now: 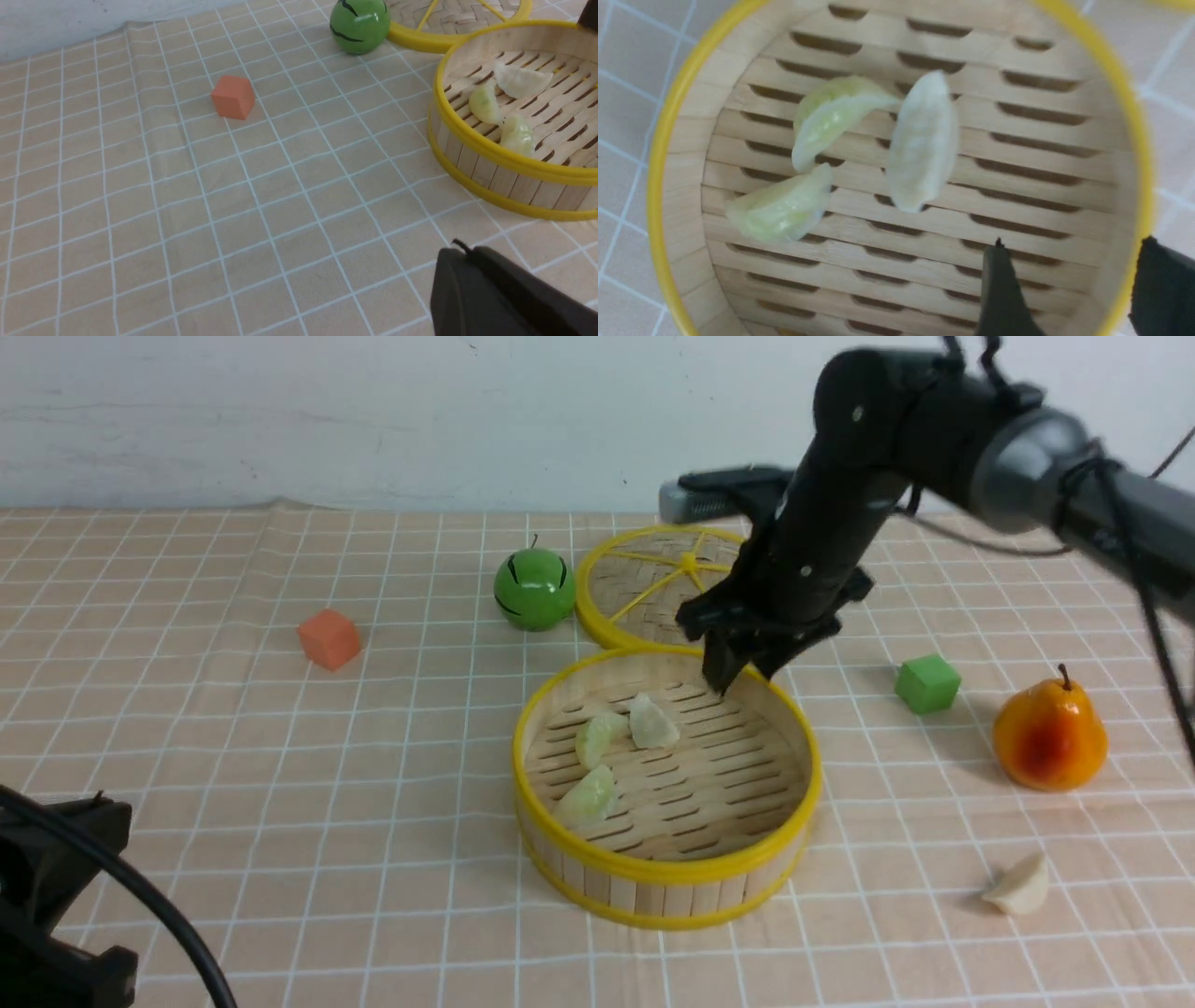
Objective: Put the dumplings into the steamer on the table with the brown tablecloth.
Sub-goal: 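Place the dumpling in the bamboo steamer basket with the right gripper, then reach for and grasp a dumpling lying on the table beside the steamer, then place the dumpling in the bamboo steamer basket with the right gripper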
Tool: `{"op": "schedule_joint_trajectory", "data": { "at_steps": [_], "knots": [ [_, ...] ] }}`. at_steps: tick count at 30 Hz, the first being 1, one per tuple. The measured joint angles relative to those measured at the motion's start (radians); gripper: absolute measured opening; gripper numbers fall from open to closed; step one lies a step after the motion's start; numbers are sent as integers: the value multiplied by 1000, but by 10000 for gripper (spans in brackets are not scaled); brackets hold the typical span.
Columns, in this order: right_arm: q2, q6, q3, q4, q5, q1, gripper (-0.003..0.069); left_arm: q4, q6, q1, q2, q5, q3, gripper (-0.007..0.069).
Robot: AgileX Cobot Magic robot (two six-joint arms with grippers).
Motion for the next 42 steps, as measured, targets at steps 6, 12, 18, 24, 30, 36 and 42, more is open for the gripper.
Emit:
{"op": "schedule_joint_trajectory", "data": {
  "at_steps": [6, 12, 18, 24, 30, 36, 42],
  "knots": [
    [-286, 97, 187, -173, -2, 0, 351, -75, 0, 0, -17, 10, 0, -1],
    [-572, 290, 745, -344, -99, 0, 349, -99, -1, 0, -17, -25, 0, 8],
    [-753, 637, 1182, -455, -482, -1, 349, -125, -35, 0, -17, -38, 0, 12],
    [-703, 1019, 1335, -658, -668, -24, 398, -133, -52, 0, -17, -47, 0, 17],
    [-591, 1152, 1336, -701, -818, -124, 431, -138, -52, 0, -17, -47, 0, 20],
    [-470, 1164, 1336, -688, -970, -137, 378, -138, -52, 0, -17, -47, 0, 21],
    [-414, 1164, 1329, -739, -996, -138, 295, -137, -52, 0, -17, -46, 0, 23]
  ]
}}
